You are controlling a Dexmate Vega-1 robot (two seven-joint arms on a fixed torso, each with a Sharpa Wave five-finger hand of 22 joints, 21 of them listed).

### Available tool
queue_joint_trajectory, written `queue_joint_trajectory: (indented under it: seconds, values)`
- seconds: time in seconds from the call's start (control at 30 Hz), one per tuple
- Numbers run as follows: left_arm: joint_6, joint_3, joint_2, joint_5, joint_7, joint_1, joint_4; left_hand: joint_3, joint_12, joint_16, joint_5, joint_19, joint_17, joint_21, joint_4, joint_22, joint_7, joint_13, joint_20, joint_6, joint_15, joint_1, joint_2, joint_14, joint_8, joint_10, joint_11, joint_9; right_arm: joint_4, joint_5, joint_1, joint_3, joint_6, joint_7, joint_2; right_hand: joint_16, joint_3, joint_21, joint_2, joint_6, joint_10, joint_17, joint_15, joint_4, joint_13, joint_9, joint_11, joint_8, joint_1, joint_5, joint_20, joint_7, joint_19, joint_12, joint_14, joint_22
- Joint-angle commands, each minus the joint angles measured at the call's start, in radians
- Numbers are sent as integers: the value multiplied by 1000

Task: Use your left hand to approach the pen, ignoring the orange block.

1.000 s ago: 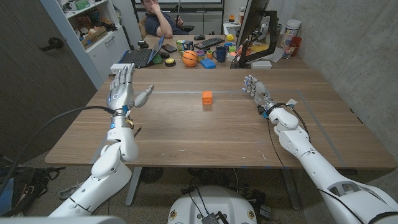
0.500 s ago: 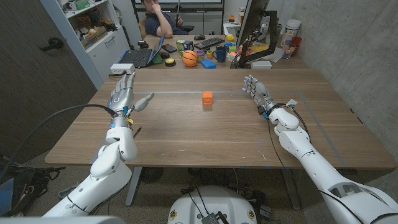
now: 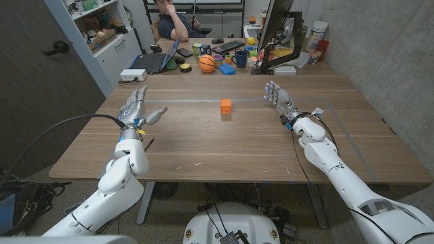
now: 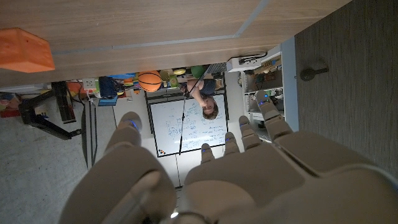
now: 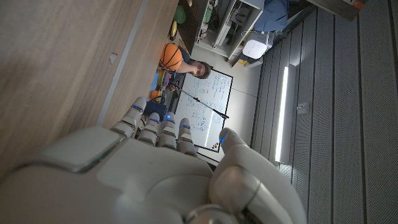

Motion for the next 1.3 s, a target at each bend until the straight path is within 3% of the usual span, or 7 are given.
queue_joint_trajectory:
  seconds: [0.03, 0.17, 0.37, 0.87, 1.07, 1.3]
  values:
    - [98, 32, 34, -46, -21, -22, -17, -7, 13, 2, 7, 10, 3, -4, 0, 1, -3, 0, 6, -139, 13, 1, -7, 3, 12, 19, 8, 6, -9, -7, -3, -1, -6, -13, -2, 4, -7, -4, -7, -3, 1, 4, 8, -1, 4, 3, -4, 1, -7, 5, 4, 5, 1, 5, -5, 4]
    - [118, 44, 47, -58, -18, -35, -17, -12, 19, 5, 9, 15, 2, -8, 2, 0, -3, -2, 6, -121, 8, 1, -4, 19, 20, 39, 2, 7, -11, -3, -5, 1, -8, -15, -1, 4, -8, -4, -7, -2, 2, 5, 9, 0, 4, 3, -5, 1, -9, 6, 4, 5, 2, 5, -4, 4]
    - [162, 71, 69, -79, -27, -61, -21, -23, 45, 13, 14, 33, 0, -19, 2, -2, -3, -7, 5, -82, -12, 11, 2, 67, 35, 127, 1, 9, -7, -5, -4, 1, -4, -16, -1, 4, -11, -6, -8, -3, 1, 5, 7, 3, 4, 3, -4, 1, -13, 6, 4, 6, 1, 5, -4, 4]
    - [316, 169, 158, -147, -98, -162, -50, -29, 50, 14, 16, 46, -2, -26, 2, -3, -1, -8, 5, -32, -17, 19, 8, 91, 52, 161, 6, 10, 19, -3, 6, 3, 11, -9, 5, 5, -18, -10, -11, -5, 0, 6, 8, 8, 5, 3, -2, 1, -22, 6, 5, 9, 1, 5, -6, 4]
    - [357, 207, 182, -179, -90, -195, -56, -28, 56, 22, 18, 74, -3, -29, -5, -3, -3, -10, 4, 3, -33, 48, 15, 137, 61, 201, 0, 9, 25, 0, 8, 5, 17, -10, 8, 5, -21, -11, -12, -6, 0, 6, 8, 10, 5, 3, -3, 2, -27, 7, 5, 9, 1, 5, -6, 4]
    - [424, 260, 233, -236, -121, -251, -77, -26, 60, 21, 17, 100, -4, -29, -10, -3, 0, -10, 4, 39, -36, 72, 16, 155, 71, 229, 10, 8, 32, 2, 12, 5, 24, -7, 12, 6, -26, -13, -14, -10, 0, 6, 8, 13, 5, 3, -1, 0, -33, 7, 5, 9, 2, 5, -5, 4]
